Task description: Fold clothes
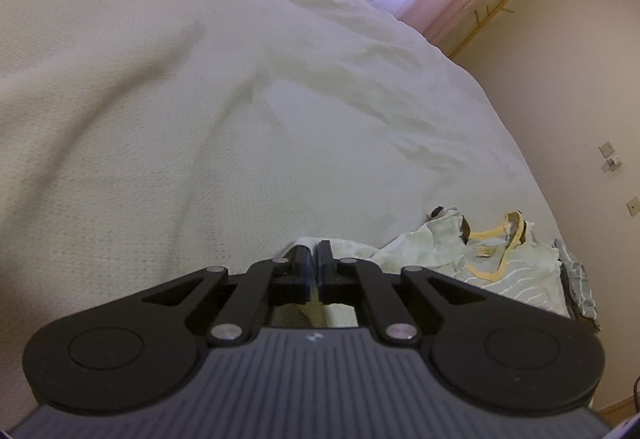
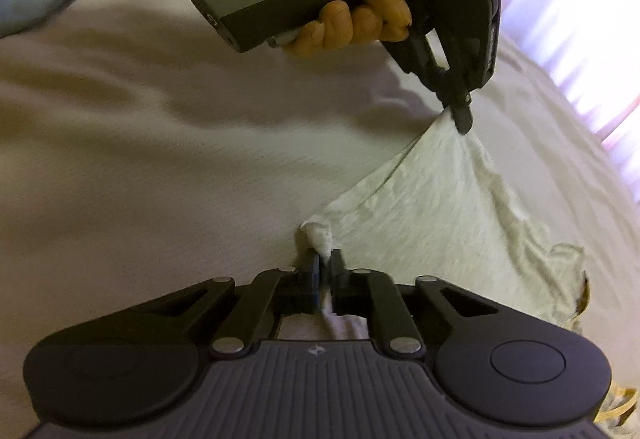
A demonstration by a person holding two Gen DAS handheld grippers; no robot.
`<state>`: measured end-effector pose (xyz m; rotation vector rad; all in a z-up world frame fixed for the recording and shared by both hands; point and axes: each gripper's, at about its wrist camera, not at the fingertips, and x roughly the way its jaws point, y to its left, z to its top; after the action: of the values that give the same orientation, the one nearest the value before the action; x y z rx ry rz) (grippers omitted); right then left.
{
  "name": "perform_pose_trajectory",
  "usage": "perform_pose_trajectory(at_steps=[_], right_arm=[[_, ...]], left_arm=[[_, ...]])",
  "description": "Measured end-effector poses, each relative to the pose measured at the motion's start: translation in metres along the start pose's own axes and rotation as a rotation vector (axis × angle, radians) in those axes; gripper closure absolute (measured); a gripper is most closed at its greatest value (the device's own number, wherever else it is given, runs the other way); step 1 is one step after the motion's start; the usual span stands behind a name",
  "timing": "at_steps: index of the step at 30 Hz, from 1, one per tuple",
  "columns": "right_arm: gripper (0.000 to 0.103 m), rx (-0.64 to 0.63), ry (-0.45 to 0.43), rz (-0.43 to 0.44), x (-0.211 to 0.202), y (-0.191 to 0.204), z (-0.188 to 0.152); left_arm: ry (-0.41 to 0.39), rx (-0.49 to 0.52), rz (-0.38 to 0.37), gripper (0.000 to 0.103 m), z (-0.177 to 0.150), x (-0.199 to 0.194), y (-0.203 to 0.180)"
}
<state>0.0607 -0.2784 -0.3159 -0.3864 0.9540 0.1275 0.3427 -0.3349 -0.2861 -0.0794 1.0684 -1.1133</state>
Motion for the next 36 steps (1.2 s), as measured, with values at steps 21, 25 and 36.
perform_pose_trajectory(at_steps=[21, 25, 36], right_arm=[[0.078, 0.727, -0.005, 0.069, -0.071, -0.134, -0.156], [0.078, 0.829, 0.03, 0.123, -0.083, -0.159, -0.213], [0.061, 0.842, -0.018, -0.065, -0.171, -0.234, -0.292]], left_arm=[[0.289, 0.449, 0.005, 0.084, -0.114, -0.005, -0.135], [0.331, 0.411, 0.087, 0.085, -0.137, -0.015, -0.124], [0.198, 0.442, 0.144, 0.08, -0.104, -0.023, -0.199]])
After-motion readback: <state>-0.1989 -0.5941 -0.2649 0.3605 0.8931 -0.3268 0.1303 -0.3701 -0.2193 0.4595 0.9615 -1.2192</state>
